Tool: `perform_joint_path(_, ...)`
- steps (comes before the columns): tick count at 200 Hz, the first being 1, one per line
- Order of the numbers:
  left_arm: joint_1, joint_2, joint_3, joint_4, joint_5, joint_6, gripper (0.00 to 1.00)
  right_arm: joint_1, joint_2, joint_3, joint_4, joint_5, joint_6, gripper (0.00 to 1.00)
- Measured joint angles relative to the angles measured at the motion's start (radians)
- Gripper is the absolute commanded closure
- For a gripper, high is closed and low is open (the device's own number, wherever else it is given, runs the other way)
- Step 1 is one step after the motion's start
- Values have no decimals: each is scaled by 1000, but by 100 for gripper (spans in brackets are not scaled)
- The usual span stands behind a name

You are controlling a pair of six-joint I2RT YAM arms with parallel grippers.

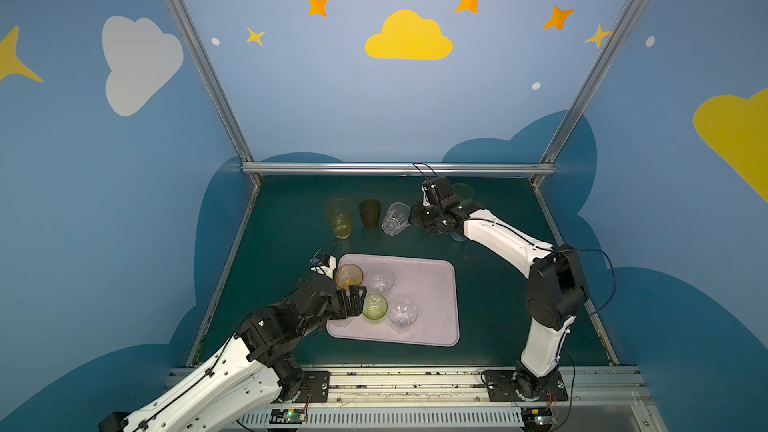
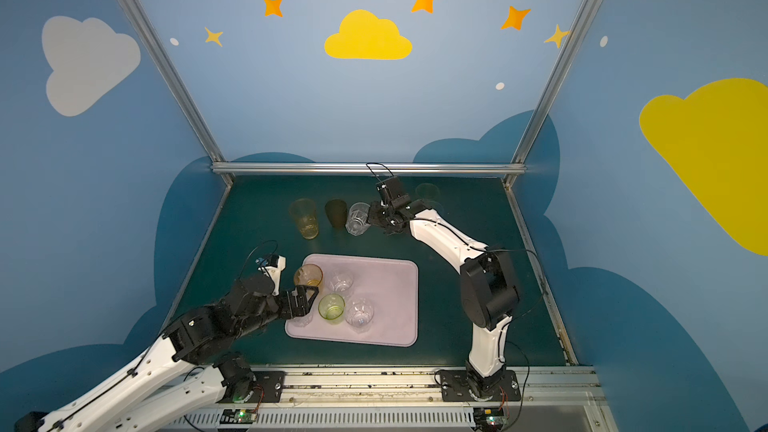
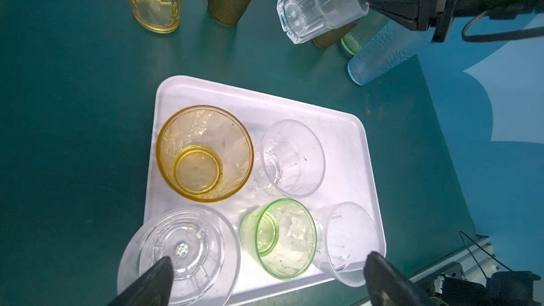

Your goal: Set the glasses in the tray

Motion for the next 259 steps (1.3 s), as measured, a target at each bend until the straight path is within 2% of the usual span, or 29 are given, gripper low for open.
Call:
perform_joint_path(84,0,-82,-12,-12,-1,-9,0,46,-216,-140,-6,52,-23,100)
perform_joint_path(207,0,-84,-32,23,1,-9,0,117,-600,-361,-138,182,-22,100)
perform_joint_path(259,0,-60,-34,56,6,-7,0,130,-681,-447,-203,220,-4,100)
